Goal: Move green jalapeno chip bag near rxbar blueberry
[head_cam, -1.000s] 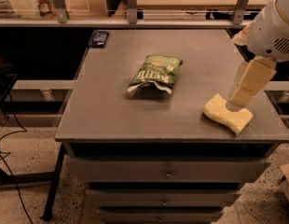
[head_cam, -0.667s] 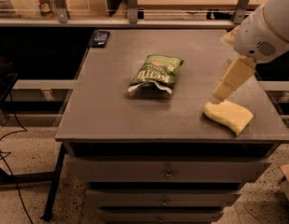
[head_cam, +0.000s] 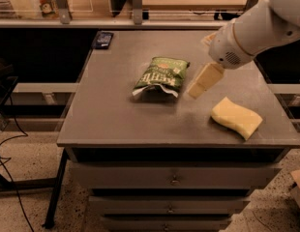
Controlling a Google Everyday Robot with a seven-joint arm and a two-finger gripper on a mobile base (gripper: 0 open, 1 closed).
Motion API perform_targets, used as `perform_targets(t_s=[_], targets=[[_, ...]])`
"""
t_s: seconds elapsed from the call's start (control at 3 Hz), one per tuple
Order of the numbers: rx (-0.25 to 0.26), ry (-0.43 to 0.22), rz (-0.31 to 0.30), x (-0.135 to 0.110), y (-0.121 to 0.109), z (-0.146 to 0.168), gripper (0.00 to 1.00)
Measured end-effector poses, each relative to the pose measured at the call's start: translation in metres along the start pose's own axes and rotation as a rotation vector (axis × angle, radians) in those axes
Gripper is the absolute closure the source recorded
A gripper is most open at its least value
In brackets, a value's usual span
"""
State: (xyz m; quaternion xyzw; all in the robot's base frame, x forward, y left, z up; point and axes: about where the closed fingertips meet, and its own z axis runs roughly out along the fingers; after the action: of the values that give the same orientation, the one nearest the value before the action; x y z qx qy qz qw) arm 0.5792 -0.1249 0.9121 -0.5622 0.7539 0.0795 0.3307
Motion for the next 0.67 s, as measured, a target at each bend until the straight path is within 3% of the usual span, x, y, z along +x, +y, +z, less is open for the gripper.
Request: perform_targets(t_s=[0.67], targets=[[-0.028, -0.002, 0.052, 0.000, -0.013, 0.065, 0.00]])
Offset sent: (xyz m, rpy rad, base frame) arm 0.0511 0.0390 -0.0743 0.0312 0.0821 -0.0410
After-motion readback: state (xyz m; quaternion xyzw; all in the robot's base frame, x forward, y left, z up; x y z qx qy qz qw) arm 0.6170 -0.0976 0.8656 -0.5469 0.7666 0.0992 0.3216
